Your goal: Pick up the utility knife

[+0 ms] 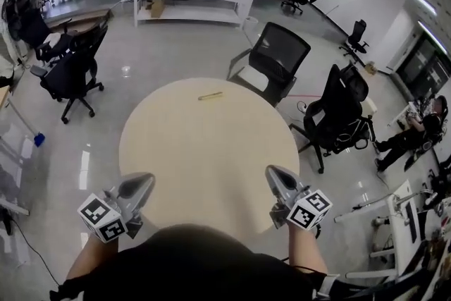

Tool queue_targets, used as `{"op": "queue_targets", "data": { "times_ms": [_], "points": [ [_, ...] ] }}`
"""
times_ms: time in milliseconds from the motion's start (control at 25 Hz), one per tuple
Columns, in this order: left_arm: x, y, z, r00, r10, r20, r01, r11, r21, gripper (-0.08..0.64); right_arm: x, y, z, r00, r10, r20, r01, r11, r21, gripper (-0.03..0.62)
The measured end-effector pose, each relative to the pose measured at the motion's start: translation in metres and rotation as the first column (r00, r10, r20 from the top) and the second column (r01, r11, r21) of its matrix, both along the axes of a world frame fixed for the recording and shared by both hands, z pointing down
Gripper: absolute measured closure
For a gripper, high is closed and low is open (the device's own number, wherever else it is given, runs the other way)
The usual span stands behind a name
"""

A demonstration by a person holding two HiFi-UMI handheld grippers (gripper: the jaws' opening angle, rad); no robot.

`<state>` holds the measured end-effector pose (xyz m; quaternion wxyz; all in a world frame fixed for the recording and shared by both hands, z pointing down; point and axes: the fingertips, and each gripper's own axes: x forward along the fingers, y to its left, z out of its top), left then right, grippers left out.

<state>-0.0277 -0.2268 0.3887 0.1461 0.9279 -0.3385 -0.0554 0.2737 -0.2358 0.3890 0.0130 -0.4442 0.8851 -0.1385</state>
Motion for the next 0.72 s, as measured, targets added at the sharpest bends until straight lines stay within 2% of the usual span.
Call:
{"op": "queue_targets", "data": {
  "times_ms": [200,400,560,720],
  "points": [
    [0.054,-0.044,-0.002,0.998,-0.057,0.018,0.057,0.998,-0.022,0.561,0.05,-0.062,-0.002,0.998,-0.063,0.016,0.063,0.998,0.017,0.577],
    [0.1,-0.076,-0.003,0.993,-0.065,0.101,0.068,0.998,-0.019,0.56,0.087,-0.1,0.014,0.994,-0.098,0.057,0.097,0.995,0.024,0.577],
    [0.124,-0.094,-0.007,0.989,-0.072,0.13,0.075,0.997,-0.019,0.56,0.11,-0.117,0.022,0.992,-0.093,0.086,0.091,0.995,0.028,0.577],
    [0.126,-0.107,-0.004,0.989,-0.045,0.14,0.049,0.999,-0.024,0.56,0.109,-0.125,0.025,0.993,-0.073,0.088,0.069,0.997,0.04,0.577]
  ]
}}
